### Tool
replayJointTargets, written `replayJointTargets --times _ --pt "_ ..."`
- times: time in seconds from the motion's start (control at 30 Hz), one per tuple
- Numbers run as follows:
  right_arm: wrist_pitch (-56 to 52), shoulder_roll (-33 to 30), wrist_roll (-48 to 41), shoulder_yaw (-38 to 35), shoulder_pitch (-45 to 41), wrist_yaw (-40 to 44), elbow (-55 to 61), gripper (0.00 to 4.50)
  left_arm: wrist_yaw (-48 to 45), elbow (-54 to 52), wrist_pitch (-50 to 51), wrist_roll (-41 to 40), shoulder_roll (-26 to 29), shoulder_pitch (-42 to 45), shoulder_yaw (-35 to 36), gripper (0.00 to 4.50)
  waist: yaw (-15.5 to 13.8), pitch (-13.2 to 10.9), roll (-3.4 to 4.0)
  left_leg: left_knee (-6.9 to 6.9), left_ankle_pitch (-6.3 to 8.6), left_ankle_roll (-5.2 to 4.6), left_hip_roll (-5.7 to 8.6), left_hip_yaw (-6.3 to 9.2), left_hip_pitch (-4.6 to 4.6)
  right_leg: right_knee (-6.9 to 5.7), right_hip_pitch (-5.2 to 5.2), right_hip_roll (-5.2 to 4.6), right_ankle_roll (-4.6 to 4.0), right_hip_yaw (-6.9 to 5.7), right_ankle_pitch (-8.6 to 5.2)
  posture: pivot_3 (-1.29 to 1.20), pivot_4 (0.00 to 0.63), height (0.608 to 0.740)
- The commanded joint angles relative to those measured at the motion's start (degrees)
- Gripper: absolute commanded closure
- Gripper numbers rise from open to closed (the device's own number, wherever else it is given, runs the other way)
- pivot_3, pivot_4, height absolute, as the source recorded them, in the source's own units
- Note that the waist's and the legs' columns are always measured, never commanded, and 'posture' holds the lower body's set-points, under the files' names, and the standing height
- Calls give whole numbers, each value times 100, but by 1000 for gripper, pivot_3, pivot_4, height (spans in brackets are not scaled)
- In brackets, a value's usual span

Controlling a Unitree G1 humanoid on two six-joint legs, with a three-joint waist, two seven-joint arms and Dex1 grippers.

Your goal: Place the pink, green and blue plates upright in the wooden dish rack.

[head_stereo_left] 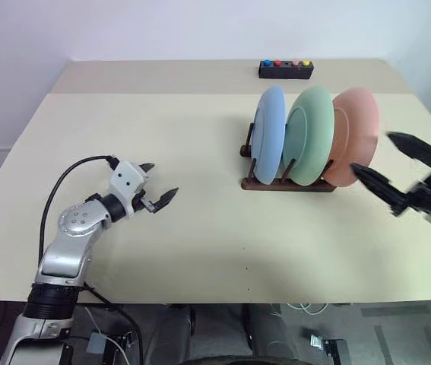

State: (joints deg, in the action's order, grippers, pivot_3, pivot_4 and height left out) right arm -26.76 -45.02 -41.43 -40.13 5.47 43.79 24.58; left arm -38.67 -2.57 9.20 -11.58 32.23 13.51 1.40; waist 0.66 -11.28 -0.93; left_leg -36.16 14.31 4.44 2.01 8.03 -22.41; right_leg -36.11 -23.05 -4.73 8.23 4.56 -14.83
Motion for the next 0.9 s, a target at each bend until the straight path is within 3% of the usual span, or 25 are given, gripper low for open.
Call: replayJointTargets --times 0.03,0.27,0.9 --pt "353 101 188 -542 562 341 -207 36 -77 29 -316 48 -17 8 42 0 4 0 2 0 0 0 0 -1 0 0 0 0 0 0 0 0 150 740" --pt "981 392 760 -297 1150 517 -974 36 -135 291 -624 170 -173 -40 -128 0 39 1 3 2 0 0 -1 -4 6 0 2 1 1 2 -1 0 150 740" --pt "1639 144 1145 287 204 1002 -2833 36 189 -416 -278 200 -249 -449 -87 0 21 3 8 -1 0 1 -1 -4 9 -1 7 0 2 3 -1 0 150 740"
